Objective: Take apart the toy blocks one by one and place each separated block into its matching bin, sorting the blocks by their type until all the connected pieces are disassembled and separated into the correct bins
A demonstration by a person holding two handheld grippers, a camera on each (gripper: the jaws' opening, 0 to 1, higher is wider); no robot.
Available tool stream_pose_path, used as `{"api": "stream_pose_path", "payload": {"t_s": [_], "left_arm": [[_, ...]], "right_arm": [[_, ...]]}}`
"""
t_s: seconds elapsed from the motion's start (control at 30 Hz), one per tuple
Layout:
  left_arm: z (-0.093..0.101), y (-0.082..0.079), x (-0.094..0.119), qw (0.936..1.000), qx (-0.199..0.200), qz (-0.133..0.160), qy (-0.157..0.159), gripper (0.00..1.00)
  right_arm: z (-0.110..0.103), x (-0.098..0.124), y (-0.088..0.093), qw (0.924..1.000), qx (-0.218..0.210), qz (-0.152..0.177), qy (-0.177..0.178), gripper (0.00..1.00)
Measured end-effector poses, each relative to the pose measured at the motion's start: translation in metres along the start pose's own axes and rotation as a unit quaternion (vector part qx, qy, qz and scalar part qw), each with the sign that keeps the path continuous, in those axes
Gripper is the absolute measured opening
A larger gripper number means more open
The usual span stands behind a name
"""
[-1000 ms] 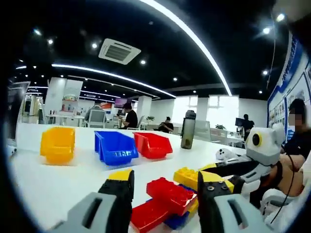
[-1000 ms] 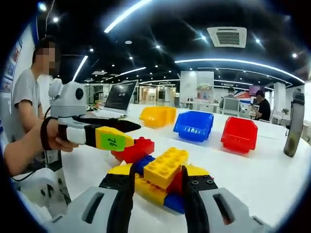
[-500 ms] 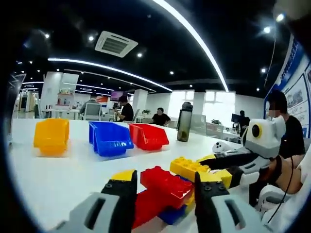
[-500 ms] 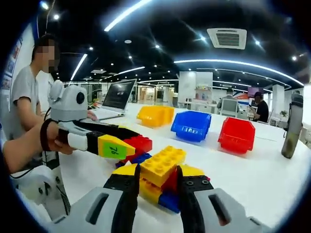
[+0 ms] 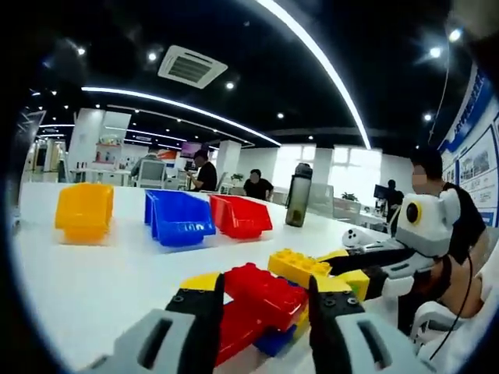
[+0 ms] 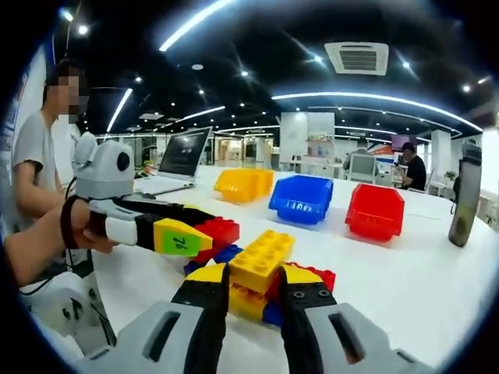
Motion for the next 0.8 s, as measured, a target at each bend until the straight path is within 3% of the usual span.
{"api": "stream_pose_path", "payload": {"t_s": [0.1, 0.2, 0.23, 0.27, 0.3, 0.33, 0.37, 0.4, 0.5, 0.53, 0.57, 0.6, 0.8], "left_arm": [[0.000, 0.000, 0.000, 1.0000, -0.001, -0.001, -0.001, 0.44], [-0.002, -0.001, 0.001, 1.0000, -0.002, 0.000, -0.009, 0.44], [-0.002, -0.001, 0.001, 0.9999, -0.001, 0.000, -0.010, 0.44], [-0.008, 0.000, 0.003, 0.9992, -0.020, -0.007, -0.034, 0.46], [-0.015, 0.000, 0.004, 0.9975, -0.039, -0.015, -0.057, 0.45], [-0.008, 0.001, 0.004, 0.9996, -0.017, -0.006, -0.021, 0.45], [-0.005, 0.002, 0.004, 0.9998, -0.015, -0.009, -0.008, 0.45], [-0.003, 0.001, 0.005, 0.9995, -0.022, -0.014, -0.015, 0.45], [-0.002, 0.002, 0.004, 0.9994, -0.026, -0.014, -0.017, 0.45], [-0.002, 0.002, 0.004, 0.9995, -0.024, -0.012, -0.017, 0.45], [-0.002, 0.002, 0.005, 0.9995, -0.024, -0.011, -0.017, 0.44], [-0.002, 0.003, 0.004, 0.9996, -0.022, -0.012, -0.016, 0.44], [-0.003, 0.000, 0.002, 0.9997, -0.017, -0.005, -0.017, 0.46]], "right_arm": [[-0.001, 0.002, 0.000, 0.9999, -0.015, -0.001, -0.003, 0.25], [0.000, 0.004, -0.001, 0.9975, -0.069, 0.005, -0.010, 0.21], [0.002, 0.005, -0.001, 0.9979, -0.064, 0.001, -0.014, 0.19], [0.006, 0.008, 0.000, 0.9977, -0.065, 0.000, 0.022, 0.02], [0.011, 0.012, 0.000, 0.9962, -0.066, -0.002, 0.057, 0.02], [0.000, 0.008, 0.000, 0.9939, -0.109, 0.004, -0.014, 0.02], [0.002, 0.008, -0.001, 0.9939, -0.108, 0.003, -0.019, 0.03], [0.004, 0.007, -0.003, 0.9983, -0.055, 0.016, 0.007, 0.03], [0.002, 0.005, -0.005, 0.9996, -0.013, 0.013, 0.023, 0.06], [0.001, 0.004, -0.006, 0.9991, 0.022, 0.012, 0.035, 0.15], [0.000, 0.005, -0.007, 0.9976, 0.053, 0.017, 0.041, 0.34], [-0.002, 0.002, -0.009, 0.9951, 0.087, 0.024, 0.040, 0.44], [0.006, -0.014, -0.010, 0.9941, 0.092, 0.013, 0.055, 0.38]]}}
Point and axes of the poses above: the point that each gripper's makers call its tool centre point, and the gripper's own axes: x roughly backward along the fingers, z roughly to its right, y roughly out of its underside, the point moved 8 cm from there along x, roughly backward along the fingers, and after that the axes turned 6 degrees about -z, right-handed, at the moved point
